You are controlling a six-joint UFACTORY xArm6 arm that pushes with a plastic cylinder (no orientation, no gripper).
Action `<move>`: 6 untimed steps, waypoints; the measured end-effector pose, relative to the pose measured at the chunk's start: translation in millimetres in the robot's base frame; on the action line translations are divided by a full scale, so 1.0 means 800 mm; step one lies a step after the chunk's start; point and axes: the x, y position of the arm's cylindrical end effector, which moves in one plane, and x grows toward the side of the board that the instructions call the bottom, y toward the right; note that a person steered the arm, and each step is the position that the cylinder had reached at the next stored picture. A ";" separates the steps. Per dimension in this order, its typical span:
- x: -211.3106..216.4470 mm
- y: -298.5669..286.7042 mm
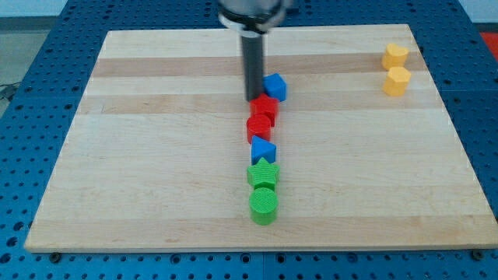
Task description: Move your arm to the top of the cube
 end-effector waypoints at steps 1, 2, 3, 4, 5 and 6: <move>0.037 0.097; 0.073 0.182; 0.078 0.188; 0.014 0.180; -0.116 0.148; -0.189 0.116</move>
